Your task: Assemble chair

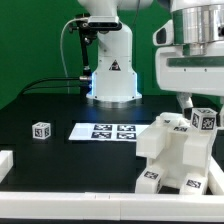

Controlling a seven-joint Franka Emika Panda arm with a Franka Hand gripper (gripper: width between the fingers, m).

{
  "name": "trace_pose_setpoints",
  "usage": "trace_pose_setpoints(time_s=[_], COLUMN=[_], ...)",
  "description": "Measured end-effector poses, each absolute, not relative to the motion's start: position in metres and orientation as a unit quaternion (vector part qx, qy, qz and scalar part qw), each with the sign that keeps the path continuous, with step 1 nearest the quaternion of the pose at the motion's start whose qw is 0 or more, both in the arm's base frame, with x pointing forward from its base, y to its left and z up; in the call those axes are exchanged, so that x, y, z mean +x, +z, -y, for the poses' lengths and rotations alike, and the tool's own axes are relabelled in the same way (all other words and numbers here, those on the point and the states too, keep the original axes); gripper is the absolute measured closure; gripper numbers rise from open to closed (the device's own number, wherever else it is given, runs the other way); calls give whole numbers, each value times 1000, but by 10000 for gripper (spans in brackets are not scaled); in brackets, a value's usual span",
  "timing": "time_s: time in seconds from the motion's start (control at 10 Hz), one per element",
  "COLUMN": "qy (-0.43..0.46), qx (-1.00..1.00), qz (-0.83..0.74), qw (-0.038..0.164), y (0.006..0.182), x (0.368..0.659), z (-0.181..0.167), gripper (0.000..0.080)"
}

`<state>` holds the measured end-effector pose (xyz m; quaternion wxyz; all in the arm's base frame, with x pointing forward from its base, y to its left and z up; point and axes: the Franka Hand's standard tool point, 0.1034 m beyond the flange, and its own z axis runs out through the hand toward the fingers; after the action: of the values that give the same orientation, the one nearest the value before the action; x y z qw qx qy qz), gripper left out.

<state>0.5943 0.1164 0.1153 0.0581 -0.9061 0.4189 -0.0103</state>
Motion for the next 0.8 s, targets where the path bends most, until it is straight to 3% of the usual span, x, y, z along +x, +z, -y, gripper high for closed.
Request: trace_pose_setpoints(time_s=[0.4,0.5,0.6,0.8], qy=[-10,-27,-32,-33], qx=[-967,-997,-999,-999], qz=[-250,-69,20,10], qw=[52,11,1,0], y=[114,117,117,116], x=[596,597,598,598], z=[-116,-118,-118,-119], gripper=[150,150,150,180])
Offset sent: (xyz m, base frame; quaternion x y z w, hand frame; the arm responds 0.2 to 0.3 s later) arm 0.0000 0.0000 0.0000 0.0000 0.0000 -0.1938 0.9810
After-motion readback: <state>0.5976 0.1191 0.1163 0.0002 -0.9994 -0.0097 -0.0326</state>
